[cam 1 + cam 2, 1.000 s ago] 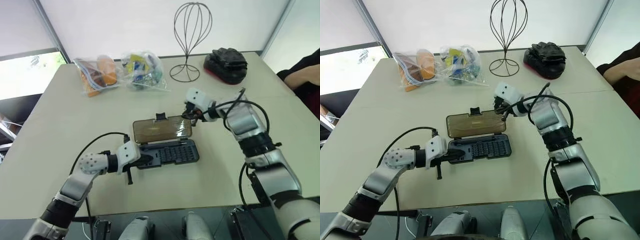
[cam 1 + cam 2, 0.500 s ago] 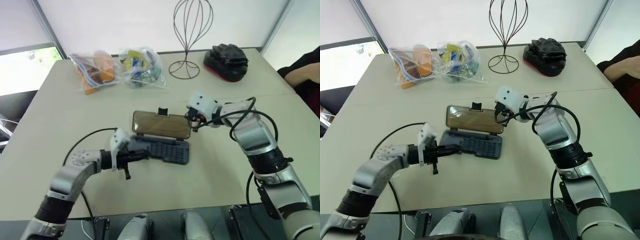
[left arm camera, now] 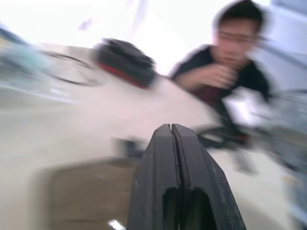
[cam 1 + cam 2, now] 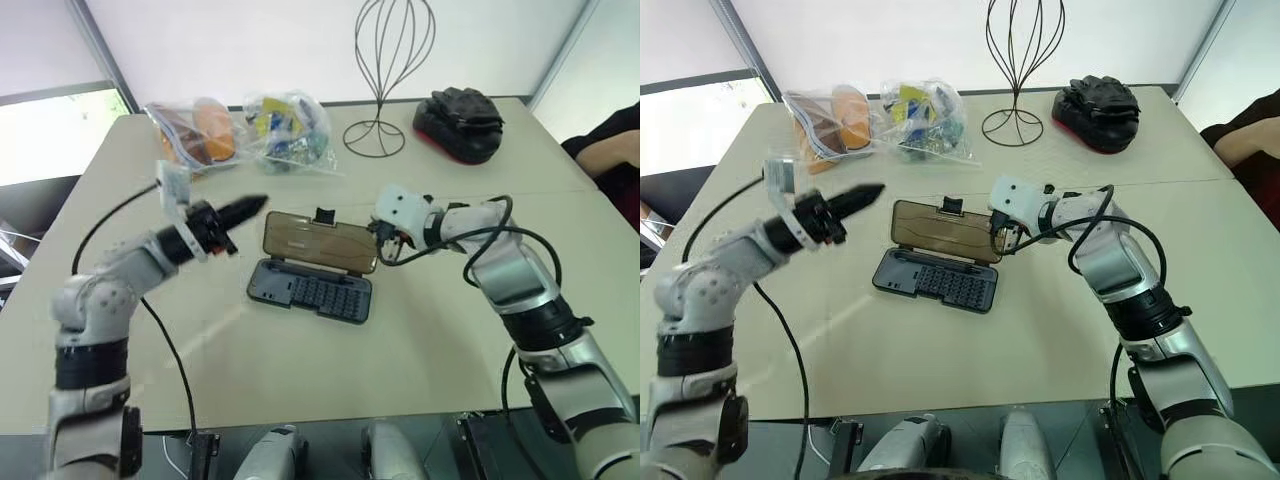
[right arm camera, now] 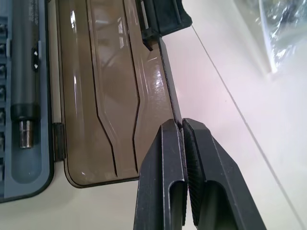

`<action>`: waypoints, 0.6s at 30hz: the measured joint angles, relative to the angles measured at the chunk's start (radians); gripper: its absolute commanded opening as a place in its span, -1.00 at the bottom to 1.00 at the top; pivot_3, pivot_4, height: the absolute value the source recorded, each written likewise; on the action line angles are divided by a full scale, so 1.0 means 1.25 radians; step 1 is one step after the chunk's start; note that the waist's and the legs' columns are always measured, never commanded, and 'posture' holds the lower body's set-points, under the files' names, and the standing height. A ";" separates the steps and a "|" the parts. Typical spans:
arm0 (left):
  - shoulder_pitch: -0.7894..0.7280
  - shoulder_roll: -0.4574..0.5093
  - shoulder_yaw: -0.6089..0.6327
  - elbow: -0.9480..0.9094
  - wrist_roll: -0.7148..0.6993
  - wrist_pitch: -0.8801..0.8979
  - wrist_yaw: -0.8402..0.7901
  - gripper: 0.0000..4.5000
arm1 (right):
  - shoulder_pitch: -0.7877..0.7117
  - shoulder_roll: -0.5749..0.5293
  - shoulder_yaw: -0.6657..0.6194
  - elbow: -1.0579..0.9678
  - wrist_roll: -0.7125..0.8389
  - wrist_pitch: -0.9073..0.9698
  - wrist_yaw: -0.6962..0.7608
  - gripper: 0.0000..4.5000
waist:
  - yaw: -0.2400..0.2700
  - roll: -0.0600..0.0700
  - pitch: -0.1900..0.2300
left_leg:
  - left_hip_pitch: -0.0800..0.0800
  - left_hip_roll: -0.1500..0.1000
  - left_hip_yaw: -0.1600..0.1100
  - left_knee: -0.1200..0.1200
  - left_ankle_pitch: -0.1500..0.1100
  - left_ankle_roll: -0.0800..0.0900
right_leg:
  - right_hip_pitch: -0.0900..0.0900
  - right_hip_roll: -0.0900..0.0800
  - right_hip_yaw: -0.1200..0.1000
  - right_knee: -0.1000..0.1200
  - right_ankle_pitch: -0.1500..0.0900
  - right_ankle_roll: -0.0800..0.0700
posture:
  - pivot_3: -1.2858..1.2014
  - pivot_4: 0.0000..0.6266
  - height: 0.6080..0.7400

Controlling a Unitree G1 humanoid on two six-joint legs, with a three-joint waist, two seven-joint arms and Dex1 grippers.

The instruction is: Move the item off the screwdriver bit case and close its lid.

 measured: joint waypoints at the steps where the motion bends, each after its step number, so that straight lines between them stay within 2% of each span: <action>1: -0.028 0.000 -0.011 0.072 0.057 -0.055 0.012 -1.00 | 0.002 -0.002 0.001 0.000 -0.001 -0.013 0.000 -0.99 | 0.000 0.000 0.000 | 0.000 0.000 0.000 0.000 0.000 0.000 | 0.000 0.000 0.000 0.000 0.000 0.000 | 0.03 -0.52 1.00; 6: -0.147 -0.034 -0.109 0.404 0.292 -0.287 0.022 -1.00 | 0.006 -0.005 0.004 -0.002 -0.003 -0.045 -0.001 -0.99 | 0.001 -0.002 0.001 | 0.000 -0.001 -0.001 0.000 0.000 0.000 | 0.000 -0.001 -0.002 0.000 0.000 0.000 | 0.03 -0.52 1.00; 9: -0.208 -0.079 -0.168 0.573 0.370 -0.369 -0.042 -1.00 | 0.007 -0.003 0.005 -0.003 -0.003 -0.058 -0.003 -0.99 | -0.001 -0.003 0.002 | -0.002 -0.002 -0.001 0.001 0.000 0.001 | -0.001 -0.001 -0.002 0.000 0.000 0.000 | 0.03 -0.52 1.00; 12: -0.245 -0.109 -0.198 0.685 0.398 -0.397 -0.153 -1.00 | 0.009 0.000 0.007 -0.004 -0.004 -0.075 -0.003 -0.99 | -0.008 -0.003 0.002 | -0.006 -0.001 -0.001 0.003 0.000 0.001 | -0.006 -0.001 -0.002 0.002 0.000 0.000 | 0.03 -0.52 1.00; 15: -0.260 -0.107 -0.197 0.740 0.400 -0.393 -0.256 -1.00 | 0.016 -0.006 0.007 -0.005 -0.007 -0.092 -0.004 -0.99 | -0.016 -0.003 0.002 | -0.012 -0.001 -0.001 0.005 0.000 0.001 | -0.013 -0.002 -0.001 0.010 0.000 0.000 | 0.03 -0.52 1.00; 18: -0.262 -0.106 -0.194 0.754 0.400 -0.368 -0.341 -1.00 | 0.019 -0.013 0.008 -0.005 -0.013 -0.113 -0.004 -0.99 | -0.020 -0.003 0.002 | -0.013 -0.002 -0.001 0.010 0.000 0.001 | -0.014 -0.002 -0.001 0.010 0.000 0.000 | 0.03 -0.52 1.00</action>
